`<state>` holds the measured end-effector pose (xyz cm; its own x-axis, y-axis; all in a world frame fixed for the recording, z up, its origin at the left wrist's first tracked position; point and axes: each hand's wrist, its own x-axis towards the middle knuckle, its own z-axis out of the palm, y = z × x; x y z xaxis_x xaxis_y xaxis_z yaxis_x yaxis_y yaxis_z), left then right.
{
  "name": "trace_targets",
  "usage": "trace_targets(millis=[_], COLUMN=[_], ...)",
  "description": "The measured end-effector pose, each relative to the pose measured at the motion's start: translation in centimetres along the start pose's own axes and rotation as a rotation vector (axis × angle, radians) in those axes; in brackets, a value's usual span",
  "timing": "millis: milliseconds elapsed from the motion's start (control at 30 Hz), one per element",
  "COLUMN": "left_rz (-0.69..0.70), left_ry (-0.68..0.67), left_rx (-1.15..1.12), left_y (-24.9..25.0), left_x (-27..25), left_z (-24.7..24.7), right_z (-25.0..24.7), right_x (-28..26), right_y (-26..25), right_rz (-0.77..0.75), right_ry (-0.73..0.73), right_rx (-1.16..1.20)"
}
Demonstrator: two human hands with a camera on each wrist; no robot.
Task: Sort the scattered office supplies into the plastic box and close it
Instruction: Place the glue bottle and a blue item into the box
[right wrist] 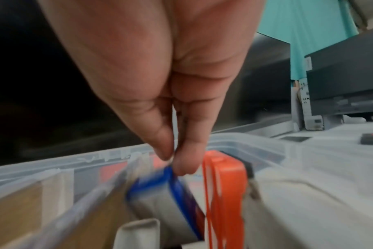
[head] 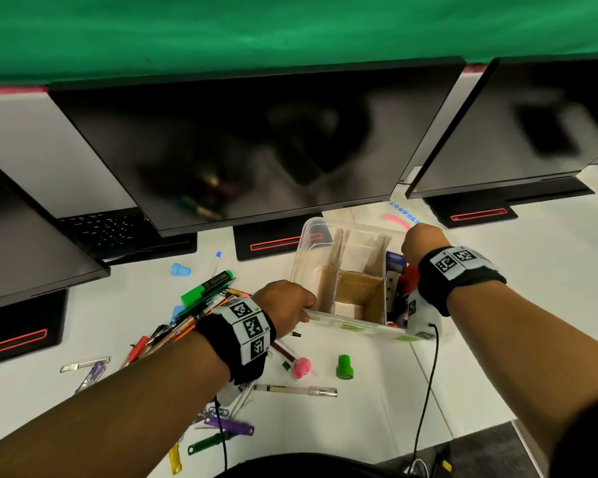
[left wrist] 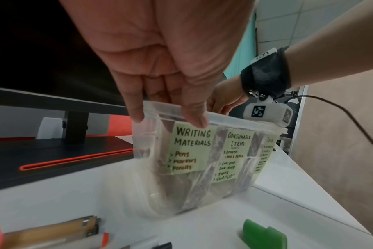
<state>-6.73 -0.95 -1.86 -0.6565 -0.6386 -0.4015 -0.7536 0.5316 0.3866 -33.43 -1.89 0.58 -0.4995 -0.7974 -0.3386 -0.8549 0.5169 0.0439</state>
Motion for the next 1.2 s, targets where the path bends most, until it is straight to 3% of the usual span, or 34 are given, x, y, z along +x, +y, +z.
trace_targets(millis=[200,567,733,833,900,1200], left_rz=[0.003,-0.013,-0.020,-0.021,-0.022,-0.016], left_ry=[0.006,0.001,0.003,0.001,0.002,-0.002], left_rx=[-0.024,-0.036,-0.044,-0.050,-0.056,-0.051], left_y=[0.0,0.0,0.0,0.0,0.0,-0.1], left_x=[-0.1,0.0,0.0,0.0,0.0,0.3], left_z=[-0.1,0.3,0.4,0.4,0.4,0.4], right_z=[1.3,1.4,5.6,3.4,1.7,1.8], right_x=[1.8,0.3,7.7,3.6,1.1,1.8], right_y=[-0.4,-0.8,1.9,-0.1,-1.1,-0.7], right_rz=[-0.002,-0.047,-0.056,-0.087,-0.062,-0.094], right_ry=[-0.100,-0.205,-0.266,-0.302,-0.305,-0.149], right_rx=[-0.061,-0.118,-0.141,-0.121,-0.084,0.015])
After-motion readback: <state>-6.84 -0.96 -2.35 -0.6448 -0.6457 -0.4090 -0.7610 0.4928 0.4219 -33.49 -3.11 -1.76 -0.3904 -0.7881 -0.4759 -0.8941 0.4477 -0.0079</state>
